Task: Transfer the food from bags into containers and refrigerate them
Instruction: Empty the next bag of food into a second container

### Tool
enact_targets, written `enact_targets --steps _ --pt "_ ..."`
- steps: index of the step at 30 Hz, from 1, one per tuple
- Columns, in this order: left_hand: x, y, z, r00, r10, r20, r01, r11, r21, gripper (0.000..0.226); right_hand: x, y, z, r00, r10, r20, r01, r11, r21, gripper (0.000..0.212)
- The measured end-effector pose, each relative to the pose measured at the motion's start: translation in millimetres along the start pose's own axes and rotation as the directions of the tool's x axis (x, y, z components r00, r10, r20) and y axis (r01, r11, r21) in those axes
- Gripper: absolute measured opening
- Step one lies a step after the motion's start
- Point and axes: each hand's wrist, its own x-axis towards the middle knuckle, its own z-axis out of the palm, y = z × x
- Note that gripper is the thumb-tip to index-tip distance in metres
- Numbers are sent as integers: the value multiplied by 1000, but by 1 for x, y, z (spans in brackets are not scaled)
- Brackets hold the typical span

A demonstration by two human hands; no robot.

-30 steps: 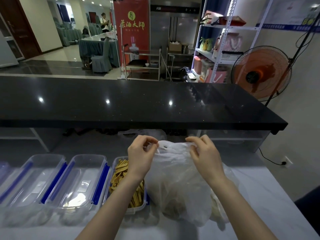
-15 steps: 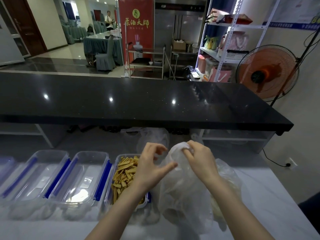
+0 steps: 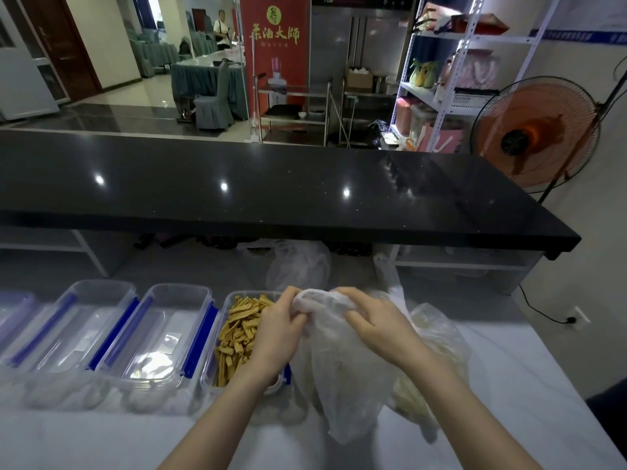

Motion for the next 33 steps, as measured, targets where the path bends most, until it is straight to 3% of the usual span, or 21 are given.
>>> enact_targets --steps 2,4,6,9,14,16,19,22,25,28,30,33 --pt "0 3 3 1000 8 -22 -8 1000 2 10 -4 -2 4 996 13 91 -7 998 -68 49" --pt "-3 7 7 999 30 -20 -31 999 -13 9 -5 1 13 987 45 155 -2 962 -272 59" --pt "-6 10 9 998 63 -6 -63 998 -9 7 -2 7 19 992 60 112 -19 942 -335 32" --pt "-10 9 11 1000 28 -8 -28 999 -21 24 2 18 15 996 81 -46 -88 980 -179 25" --pt "-19 2 16 998 -35 51 38 998 -50 64 16 4 -14 972 -48 -231 26 995 -96 21" --pt "-21 3 16 1000 -25 -15 24 997 -77 61 24 -9 -23 957 -107 -268 94 994 -61 23" --pt "-21 11 5 993 -59 -103 53 997 -64 38 34 -34 -32 939 -178 -294 195 980 31 24" --pt "-20 12 -17 989 -118 -89 114 992 -49 27 49 -59 -31 929 -214 -302 260 958 122 28" --pt "-21 6 -44 980 -177 -93 156 968 -197 38 67 -84 -25 917 -256 -305 312 937 154 26" --pt "-20 -3 -77 962 -168 -216 100 951 -293 22 83 -115 -14 904 -296 -309 360 916 178 33" --pt "-18 -12 -104 960 -172 -223 93 941 -325 19 93 -139 -3 895 -332 -298 392 904 172 36" --pt "-12 -35 -145 973 -179 -146 129 946 -298 41 113 -173 24 887 -371 -275 425 889 168 32"
